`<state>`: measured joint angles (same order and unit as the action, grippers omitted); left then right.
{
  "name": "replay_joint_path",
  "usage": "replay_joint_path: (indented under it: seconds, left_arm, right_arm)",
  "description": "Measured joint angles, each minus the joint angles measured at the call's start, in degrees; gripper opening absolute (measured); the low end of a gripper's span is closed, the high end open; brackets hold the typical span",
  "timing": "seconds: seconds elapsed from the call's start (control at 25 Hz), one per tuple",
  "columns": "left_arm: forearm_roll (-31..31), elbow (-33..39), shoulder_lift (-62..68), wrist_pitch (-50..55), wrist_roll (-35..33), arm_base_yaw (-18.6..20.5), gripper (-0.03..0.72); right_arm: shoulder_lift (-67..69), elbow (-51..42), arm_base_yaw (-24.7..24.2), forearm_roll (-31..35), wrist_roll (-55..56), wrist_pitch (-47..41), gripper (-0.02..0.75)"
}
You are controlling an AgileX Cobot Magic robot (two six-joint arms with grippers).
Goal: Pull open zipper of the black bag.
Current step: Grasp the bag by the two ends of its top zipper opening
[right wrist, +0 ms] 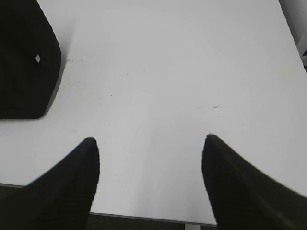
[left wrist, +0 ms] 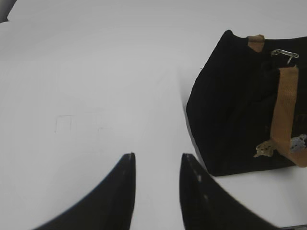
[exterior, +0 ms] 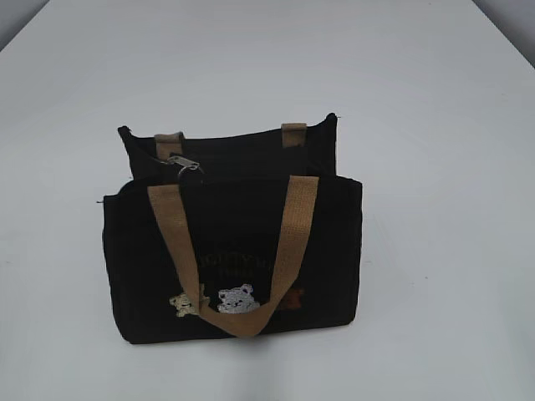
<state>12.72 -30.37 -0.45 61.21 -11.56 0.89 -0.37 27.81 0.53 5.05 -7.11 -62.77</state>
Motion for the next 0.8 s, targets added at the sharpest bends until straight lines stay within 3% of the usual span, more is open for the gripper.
replay_joint_path:
  seconds: [0.52, 0.8]
  left_arm:
    - [2.04, -0.2, 1.12, -1.3, 0.0, 0.0, 0.239]
    - [24.99, -0.57, 17.08, -15.08, -0.69, 0.0, 0.239]
  right_arm:
    - [0.0, 0.0, 0.05, 1.14, 0.0, 0.0, 0.519]
    - [3.02, 0.0, 1.88, 1.79, 0.0, 0.0, 0.519]
